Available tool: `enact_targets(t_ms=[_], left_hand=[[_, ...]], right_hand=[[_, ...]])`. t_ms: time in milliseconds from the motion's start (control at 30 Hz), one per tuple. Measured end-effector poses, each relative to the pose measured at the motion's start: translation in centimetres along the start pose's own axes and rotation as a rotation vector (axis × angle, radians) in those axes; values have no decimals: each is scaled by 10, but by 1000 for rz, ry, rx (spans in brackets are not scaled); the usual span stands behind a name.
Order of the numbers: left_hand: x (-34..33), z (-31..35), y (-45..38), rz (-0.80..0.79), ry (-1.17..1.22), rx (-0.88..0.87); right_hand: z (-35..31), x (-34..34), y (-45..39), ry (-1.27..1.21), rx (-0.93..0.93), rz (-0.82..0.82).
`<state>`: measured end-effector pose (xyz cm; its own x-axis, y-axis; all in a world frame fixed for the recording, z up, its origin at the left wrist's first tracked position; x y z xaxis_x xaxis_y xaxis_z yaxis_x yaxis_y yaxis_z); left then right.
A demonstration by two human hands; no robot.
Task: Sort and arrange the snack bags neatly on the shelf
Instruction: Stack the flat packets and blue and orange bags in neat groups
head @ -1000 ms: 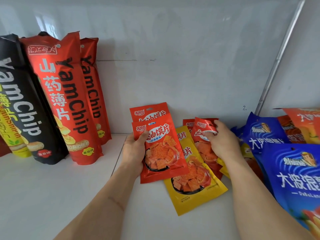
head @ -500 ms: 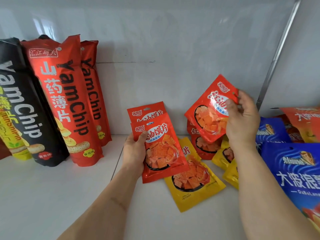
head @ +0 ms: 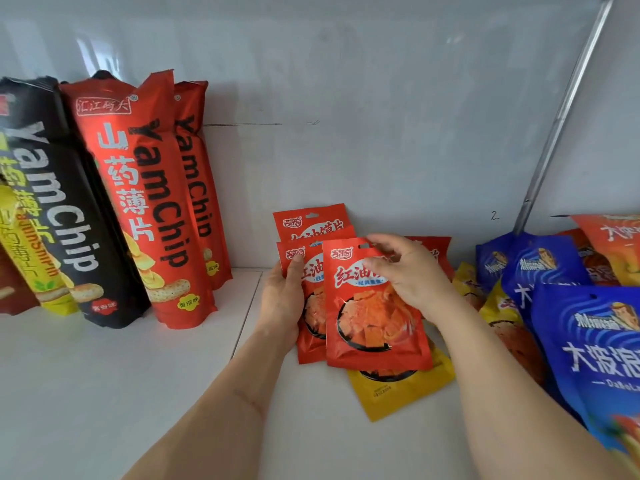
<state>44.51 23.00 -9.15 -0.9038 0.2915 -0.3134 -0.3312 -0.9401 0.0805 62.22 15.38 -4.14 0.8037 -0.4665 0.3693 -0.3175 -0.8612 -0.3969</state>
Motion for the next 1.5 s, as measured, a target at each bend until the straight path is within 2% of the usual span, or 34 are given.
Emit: enact_targets(t_ms=[267,433,533,600,700,900,1000,1100,1300,1500], left_hand=[[-3,3,5,-35,27,-6],[-5,1,3,-76,-16,14],[-3,-2,-1,-60,-35,20],[0,-4,-4,-46,-22,39],[4,-7,-9,-30,-19,54],[4,-11,-12,-16,-30,69],[5,-11,-11,-14,-28,70],[5,-10,-10,-7,-21,74],[6,-8,-11,-8,-26,70],[5,-7,-11,-4,-28,68]], right_hand=[[-2,-22,5,342,42,11],[-5,-32,9,354,54,30],[0,-29,7,248,34,55],[11,-14,2,217,-4,167],[36,15,-1,335,-130,324],[76,30,-2,728,-357,264],[84,33,1,826,-521,232],[88,34,1,840,-618,205],[92,42,1,791,-673,271],[79,51,3,732,-552,427]])
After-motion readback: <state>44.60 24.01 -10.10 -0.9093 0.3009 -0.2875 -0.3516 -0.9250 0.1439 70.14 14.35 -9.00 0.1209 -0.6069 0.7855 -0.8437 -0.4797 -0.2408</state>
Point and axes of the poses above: each hand's wrist, its own y-axis away from the middle knuckle, its own x-axis out of the back of the hand, z = x × y, the point moved 5 cm from there along -y, towards the middle knuckle, and after that the axes turned 5 degrees about x, right-handed, at the moved point
